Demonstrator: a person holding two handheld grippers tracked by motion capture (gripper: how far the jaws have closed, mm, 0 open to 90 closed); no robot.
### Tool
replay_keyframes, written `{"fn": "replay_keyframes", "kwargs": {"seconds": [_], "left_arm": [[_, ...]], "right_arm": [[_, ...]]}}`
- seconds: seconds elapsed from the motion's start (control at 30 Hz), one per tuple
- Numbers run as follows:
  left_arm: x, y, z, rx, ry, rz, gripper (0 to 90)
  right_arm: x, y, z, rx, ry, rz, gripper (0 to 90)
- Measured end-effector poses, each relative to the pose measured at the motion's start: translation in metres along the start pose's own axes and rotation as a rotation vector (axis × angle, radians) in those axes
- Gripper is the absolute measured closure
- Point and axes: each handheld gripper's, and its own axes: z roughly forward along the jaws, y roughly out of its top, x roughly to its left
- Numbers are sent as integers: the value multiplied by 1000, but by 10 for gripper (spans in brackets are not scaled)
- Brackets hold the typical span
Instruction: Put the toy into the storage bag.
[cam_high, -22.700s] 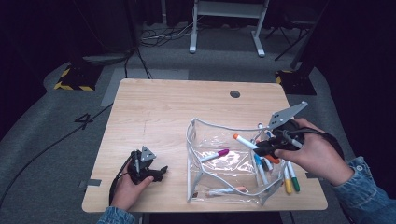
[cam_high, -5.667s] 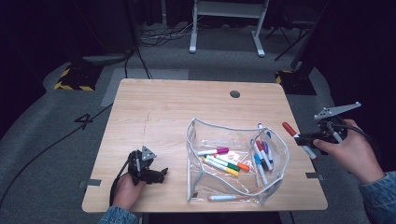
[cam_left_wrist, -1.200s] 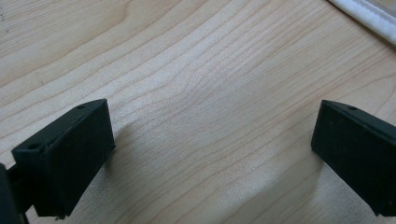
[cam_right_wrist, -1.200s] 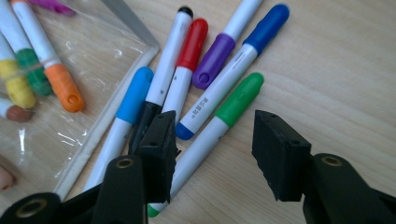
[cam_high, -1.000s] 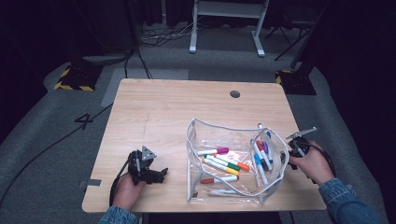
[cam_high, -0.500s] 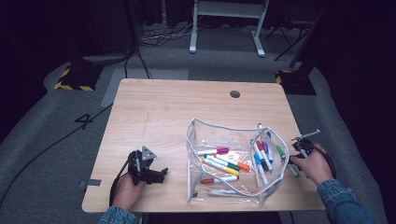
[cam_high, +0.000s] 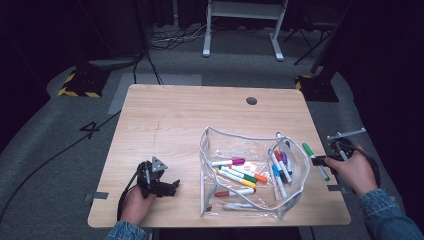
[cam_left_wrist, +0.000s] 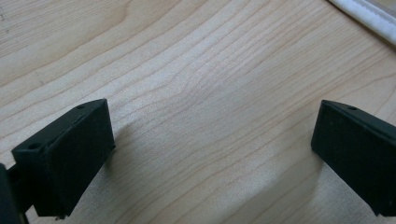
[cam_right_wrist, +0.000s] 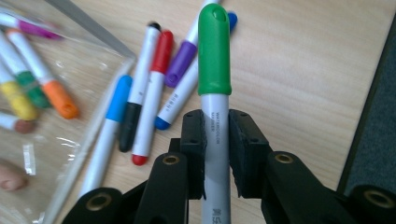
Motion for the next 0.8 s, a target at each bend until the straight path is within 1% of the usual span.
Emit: {"fn": "replay_keyframes", "kwargs": {"seconds": [0.1, 0.13, 0.17, 0.3, 0.4, 0.5, 0.63, 0.7, 0.8], "left_arm": [[0, 0, 0, 0, -2, -1, 0], [0, 0, 0, 1, -2, -1, 0], [0, 0, 0, 0, -1, 0, 0], [0, 0, 0, 2, -3, -1, 0], [0, 0, 0, 2, -1, 0, 0], [0, 0, 0, 2, -2, 0, 0], [0, 0, 0, 2, -3, -1, 0], [0, 0, 0, 1, -3, -2, 0], [0, 0, 0, 1, -2, -2, 0]], "right_arm": [[6, 7, -19, -27, 9, -20, 771], [9, 11, -28, -36, 17, -31, 771], [10, 12, -31, -38, 19, -36, 772], [22, 23, -52, -47, 17, -87, 771], [34, 31, -69, -61, 26, -119, 771], [44, 38, -82, -80, 38, -154, 772], [62, 46, -97, -95, 58, -210, 771], [71, 50, -102, -105, 71, -245, 771], [84, 56, -108, -106, 92, -289, 771]]}}
